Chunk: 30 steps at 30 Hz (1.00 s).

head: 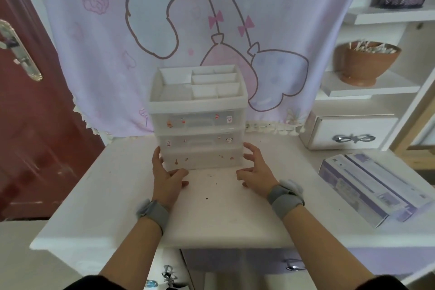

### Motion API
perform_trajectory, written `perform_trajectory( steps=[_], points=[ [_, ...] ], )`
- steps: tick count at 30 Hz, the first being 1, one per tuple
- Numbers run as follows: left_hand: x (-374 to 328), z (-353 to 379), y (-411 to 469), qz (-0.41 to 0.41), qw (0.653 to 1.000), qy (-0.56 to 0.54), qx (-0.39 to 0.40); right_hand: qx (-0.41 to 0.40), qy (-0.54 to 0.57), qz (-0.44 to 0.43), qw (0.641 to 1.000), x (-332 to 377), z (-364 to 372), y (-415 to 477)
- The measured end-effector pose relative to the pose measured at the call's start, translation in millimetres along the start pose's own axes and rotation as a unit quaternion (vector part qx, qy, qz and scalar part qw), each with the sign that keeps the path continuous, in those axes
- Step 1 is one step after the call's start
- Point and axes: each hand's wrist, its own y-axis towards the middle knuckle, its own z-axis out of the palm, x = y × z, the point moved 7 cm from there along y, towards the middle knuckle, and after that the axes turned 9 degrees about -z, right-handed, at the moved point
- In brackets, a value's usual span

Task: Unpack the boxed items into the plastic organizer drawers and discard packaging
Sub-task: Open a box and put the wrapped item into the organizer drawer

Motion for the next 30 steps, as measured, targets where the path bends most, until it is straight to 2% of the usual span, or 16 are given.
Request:
perform_trajectory(
  steps=[6, 15, 20, 26, 30],
  points=[
    [-0.1, -2.0, 2.3, -0.015, 1.0, 0.003, -0.013, -0.019, 0.059, 0.027, 0.998, 4.8, 6.2, 0.9],
    [5.5, -1.7, -2.4, -0.02, 0.999, -0.034, -0.012, -0.043, 0.083, 0.021, 0.995, 1.6, 9.3, -0.9],
    [7.6, -6.7, -2.7, -0.007, 0.999, 0.001, -0.034, -0.045, 0.06, 0.053, 0.996, -1.5, 5.7, -6.4],
    [3.2, -7.8, -15.4, -0.005, 0.999, 0.01, -0.05, -0.029, 0.01, 0.033, 0.999, 6.4, -5.8, -20.0],
    [-1.4, -10.1, -22.6, 0.006, 0.998, 0.01, -0.067, -0.072, -0.062, 0.015, 0.995, 11.6, -19.0, -24.1]
  ],
)
